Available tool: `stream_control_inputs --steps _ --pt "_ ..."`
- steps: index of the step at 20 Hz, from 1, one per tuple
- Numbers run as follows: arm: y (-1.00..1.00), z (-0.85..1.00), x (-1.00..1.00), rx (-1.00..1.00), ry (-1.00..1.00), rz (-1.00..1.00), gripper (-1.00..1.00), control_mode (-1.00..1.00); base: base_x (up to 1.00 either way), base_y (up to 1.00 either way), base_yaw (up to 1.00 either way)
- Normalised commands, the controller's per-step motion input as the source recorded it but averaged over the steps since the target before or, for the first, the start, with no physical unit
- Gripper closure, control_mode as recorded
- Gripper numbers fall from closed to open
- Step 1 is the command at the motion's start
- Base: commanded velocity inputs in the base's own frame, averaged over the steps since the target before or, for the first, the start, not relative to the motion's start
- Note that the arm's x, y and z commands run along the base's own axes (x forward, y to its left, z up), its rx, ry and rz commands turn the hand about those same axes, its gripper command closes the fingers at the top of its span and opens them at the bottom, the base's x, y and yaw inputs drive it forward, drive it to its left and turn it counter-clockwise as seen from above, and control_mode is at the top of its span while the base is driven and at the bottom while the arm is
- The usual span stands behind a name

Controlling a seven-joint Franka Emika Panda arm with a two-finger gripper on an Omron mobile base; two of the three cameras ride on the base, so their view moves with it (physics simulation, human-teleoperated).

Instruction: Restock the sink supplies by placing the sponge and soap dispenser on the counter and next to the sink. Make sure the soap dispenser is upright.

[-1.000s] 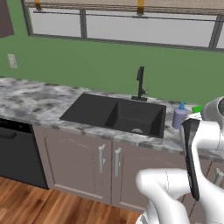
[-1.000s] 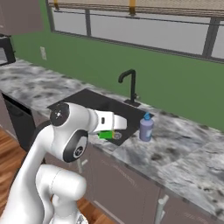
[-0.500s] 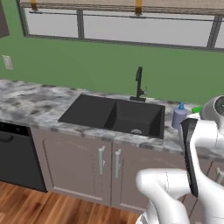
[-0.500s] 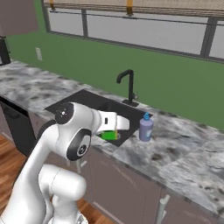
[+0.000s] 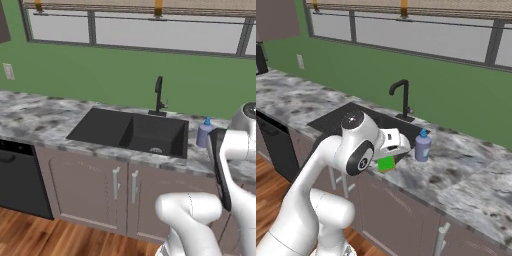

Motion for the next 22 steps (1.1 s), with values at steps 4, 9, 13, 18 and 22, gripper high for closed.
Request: stream_control_inputs --steps 4,9,13,18,22 --pt "0.01 -0.45 0.10 -0.10 0.29 0.36 1.00 -1.00 0.00 0.00 0.00" --pt "0.02 -0.35 0.19 -0.07 0.20 0.33 1.00 -1.00 0.00 0.00 0.00" --pt "0.13 -0.34 0.28 -0.04 0.12 0.18 1.00 -1.00 0.00 0.00 0.00" --pt "-0.02 -0.24 0.27 0.00 0.04 0.05 1.00 -1.00 0.00 0.00 0.00" --pt "-0.02 -0.25 0.41 0.00 0.06 0.03 1.00 -1.00 0.00 0.00 0.00"
